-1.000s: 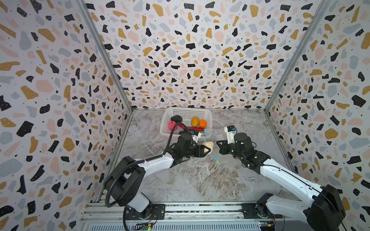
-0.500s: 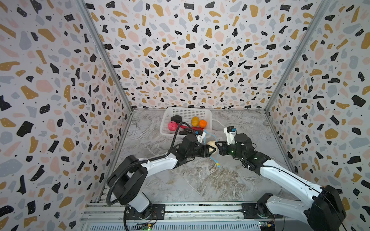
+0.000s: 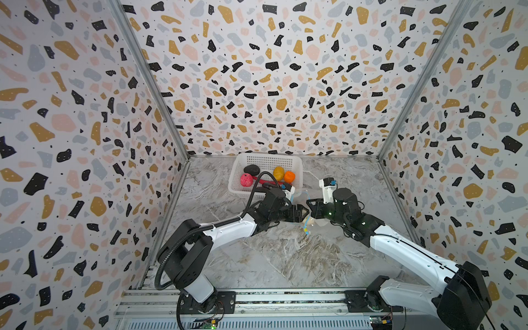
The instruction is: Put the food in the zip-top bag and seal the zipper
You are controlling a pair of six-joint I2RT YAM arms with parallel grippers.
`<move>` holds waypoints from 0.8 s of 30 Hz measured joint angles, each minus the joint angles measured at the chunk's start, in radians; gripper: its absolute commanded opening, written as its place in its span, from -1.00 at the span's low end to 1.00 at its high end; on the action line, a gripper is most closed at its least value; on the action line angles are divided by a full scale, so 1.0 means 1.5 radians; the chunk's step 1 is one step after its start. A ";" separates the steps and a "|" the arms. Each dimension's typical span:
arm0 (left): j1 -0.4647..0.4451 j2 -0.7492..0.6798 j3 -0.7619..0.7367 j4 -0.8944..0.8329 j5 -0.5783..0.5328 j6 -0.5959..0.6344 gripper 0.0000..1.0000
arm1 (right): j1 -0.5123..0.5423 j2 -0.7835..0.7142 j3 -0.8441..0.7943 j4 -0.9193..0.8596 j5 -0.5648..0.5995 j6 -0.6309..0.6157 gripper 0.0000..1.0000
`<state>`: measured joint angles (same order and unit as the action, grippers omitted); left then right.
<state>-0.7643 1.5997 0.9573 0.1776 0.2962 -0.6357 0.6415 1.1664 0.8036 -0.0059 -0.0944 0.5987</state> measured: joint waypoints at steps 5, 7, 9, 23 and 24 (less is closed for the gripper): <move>0.005 -0.013 0.014 -0.034 -0.013 0.017 0.68 | -0.001 0.005 0.001 -0.016 0.010 0.003 -1.00; 0.013 -0.026 0.015 -0.049 -0.021 0.025 0.65 | -0.002 0.005 0.001 -0.019 0.013 0.004 -1.00; 0.032 -0.038 0.025 -0.074 -0.036 0.034 0.61 | -0.002 0.008 0.001 -0.022 0.018 0.004 -1.00; 0.219 0.242 0.456 -0.354 -0.273 0.141 0.59 | -0.002 0.060 0.041 -0.030 0.025 -0.008 -1.00; 0.225 0.265 0.478 -0.373 -0.282 0.146 0.59 | -0.002 0.065 0.044 -0.029 0.024 -0.010 -1.00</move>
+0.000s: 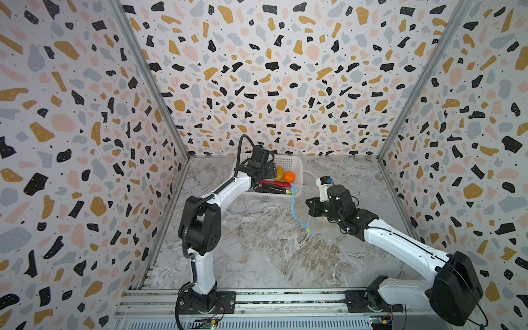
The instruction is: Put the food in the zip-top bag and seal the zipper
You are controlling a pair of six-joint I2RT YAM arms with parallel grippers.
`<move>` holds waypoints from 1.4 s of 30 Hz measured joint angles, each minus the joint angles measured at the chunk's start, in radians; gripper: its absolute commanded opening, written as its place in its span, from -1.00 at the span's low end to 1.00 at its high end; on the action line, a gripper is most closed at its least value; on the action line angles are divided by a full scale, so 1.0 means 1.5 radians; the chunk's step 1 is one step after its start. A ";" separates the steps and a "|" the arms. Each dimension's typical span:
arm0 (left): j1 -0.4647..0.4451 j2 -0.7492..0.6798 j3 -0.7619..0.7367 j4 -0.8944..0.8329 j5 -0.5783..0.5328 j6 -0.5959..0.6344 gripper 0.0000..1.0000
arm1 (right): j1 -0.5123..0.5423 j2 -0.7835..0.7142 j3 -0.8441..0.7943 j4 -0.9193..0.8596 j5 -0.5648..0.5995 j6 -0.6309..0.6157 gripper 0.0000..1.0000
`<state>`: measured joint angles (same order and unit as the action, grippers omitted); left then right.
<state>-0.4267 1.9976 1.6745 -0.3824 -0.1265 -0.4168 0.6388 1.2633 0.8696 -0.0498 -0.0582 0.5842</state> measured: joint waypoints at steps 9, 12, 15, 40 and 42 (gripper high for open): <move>0.043 0.117 0.127 -0.124 -0.077 0.033 0.62 | 0.000 0.037 0.003 0.014 -0.013 -0.010 -1.00; 0.057 0.120 0.140 -0.132 -0.082 0.037 0.63 | 0.000 0.037 0.003 0.016 -0.013 -0.012 -1.00; 0.072 0.129 0.150 -0.134 -0.082 0.039 0.64 | 0.000 0.037 0.003 0.016 -0.013 -0.017 -1.00; 0.097 0.243 0.218 -0.157 -0.062 0.042 0.18 | 0.000 0.039 0.012 0.011 -0.013 -0.026 -1.00; 0.097 0.246 0.224 -0.161 -0.062 0.043 0.07 | 0.000 0.039 0.012 0.011 -0.013 -0.026 -1.00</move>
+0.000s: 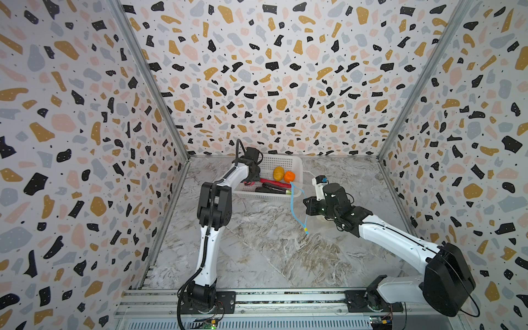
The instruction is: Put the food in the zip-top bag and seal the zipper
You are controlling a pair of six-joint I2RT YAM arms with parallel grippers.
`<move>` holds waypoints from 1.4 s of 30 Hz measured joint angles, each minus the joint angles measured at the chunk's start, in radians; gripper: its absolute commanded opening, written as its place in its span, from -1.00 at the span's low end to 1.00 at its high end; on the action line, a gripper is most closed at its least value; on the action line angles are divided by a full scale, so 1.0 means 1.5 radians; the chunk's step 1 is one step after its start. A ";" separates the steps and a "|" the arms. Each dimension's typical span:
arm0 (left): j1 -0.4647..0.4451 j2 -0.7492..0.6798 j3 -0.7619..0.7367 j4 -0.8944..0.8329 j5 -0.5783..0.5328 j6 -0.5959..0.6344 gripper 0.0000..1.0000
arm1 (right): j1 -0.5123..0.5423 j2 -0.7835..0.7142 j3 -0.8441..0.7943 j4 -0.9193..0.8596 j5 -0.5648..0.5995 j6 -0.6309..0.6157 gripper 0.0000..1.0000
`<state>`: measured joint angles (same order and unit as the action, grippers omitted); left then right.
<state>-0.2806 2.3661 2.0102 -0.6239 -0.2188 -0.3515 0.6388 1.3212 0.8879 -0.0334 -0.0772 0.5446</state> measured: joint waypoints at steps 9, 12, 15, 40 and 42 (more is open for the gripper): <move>0.000 -0.059 -0.087 0.024 0.020 -0.001 -0.15 | 0.000 0.000 0.000 0.002 -0.001 0.000 -1.00; 0.000 -0.122 -0.158 0.040 0.034 -0.005 -0.17 | 0.000 0.000 0.000 0.003 -0.001 0.001 -1.00; -0.002 -0.186 -0.214 0.069 0.052 -0.013 -0.19 | 0.000 0.000 0.000 0.006 -0.002 0.002 -1.00; -0.160 -0.611 -0.732 0.514 0.371 -0.113 -0.19 | 0.000 0.000 0.000 0.008 -0.006 0.031 -1.00; -0.180 -0.610 -0.746 0.547 0.388 -0.113 -0.19 | 0.000 0.000 0.000 0.007 -0.006 0.034 -1.00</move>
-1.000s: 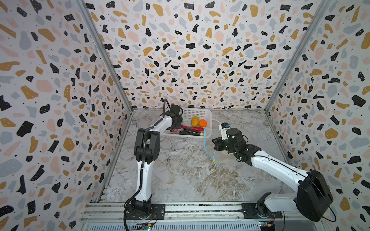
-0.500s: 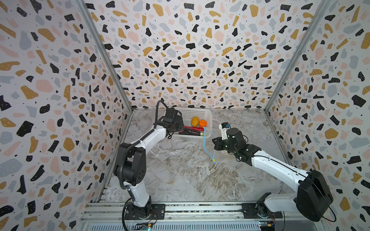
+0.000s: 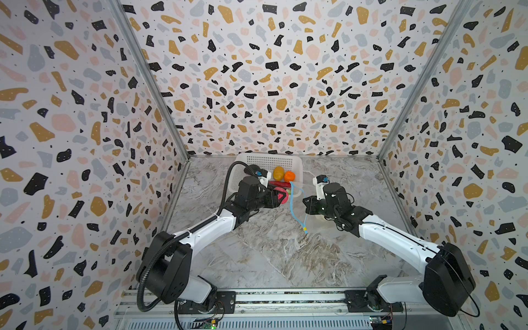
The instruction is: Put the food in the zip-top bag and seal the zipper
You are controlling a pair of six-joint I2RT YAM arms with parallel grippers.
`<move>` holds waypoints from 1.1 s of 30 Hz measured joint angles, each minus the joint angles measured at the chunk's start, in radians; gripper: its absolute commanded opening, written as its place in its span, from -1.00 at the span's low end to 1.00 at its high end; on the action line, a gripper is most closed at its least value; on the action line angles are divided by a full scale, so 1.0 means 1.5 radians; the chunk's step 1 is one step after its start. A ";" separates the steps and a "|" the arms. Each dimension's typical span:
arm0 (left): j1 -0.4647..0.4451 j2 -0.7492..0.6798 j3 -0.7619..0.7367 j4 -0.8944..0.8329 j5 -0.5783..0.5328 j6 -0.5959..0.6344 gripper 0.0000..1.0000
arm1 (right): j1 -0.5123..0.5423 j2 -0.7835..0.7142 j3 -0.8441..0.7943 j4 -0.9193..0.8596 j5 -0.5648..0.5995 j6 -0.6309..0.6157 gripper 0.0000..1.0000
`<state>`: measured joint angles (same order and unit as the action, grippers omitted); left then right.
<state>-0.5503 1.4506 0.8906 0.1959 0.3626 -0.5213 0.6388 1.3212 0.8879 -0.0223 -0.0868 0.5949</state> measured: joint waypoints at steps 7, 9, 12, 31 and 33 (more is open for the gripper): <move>-0.054 0.011 -0.011 0.070 0.048 0.001 -0.21 | 0.000 0.000 0.001 -0.005 0.000 0.004 -1.00; -0.057 0.016 -0.013 0.087 0.054 0.000 -0.21 | 0.000 0.000 0.004 -0.007 0.000 0.004 -1.00; -0.057 0.024 -0.024 0.112 0.060 -0.003 -0.22 | 0.000 0.000 0.011 -0.013 0.000 0.004 -1.00; -0.058 0.068 -0.056 0.135 0.063 -0.012 -0.12 | 0.000 -0.003 0.025 -0.015 -0.013 0.004 -1.00; -0.059 0.073 -0.053 0.135 0.061 -0.012 -0.12 | 0.000 -0.003 0.025 -0.015 -0.015 0.004 -1.00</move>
<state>-0.6392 1.5597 0.8104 0.3985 0.4545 -0.5396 0.6388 1.3167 0.9253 -0.0448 -0.1089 0.6010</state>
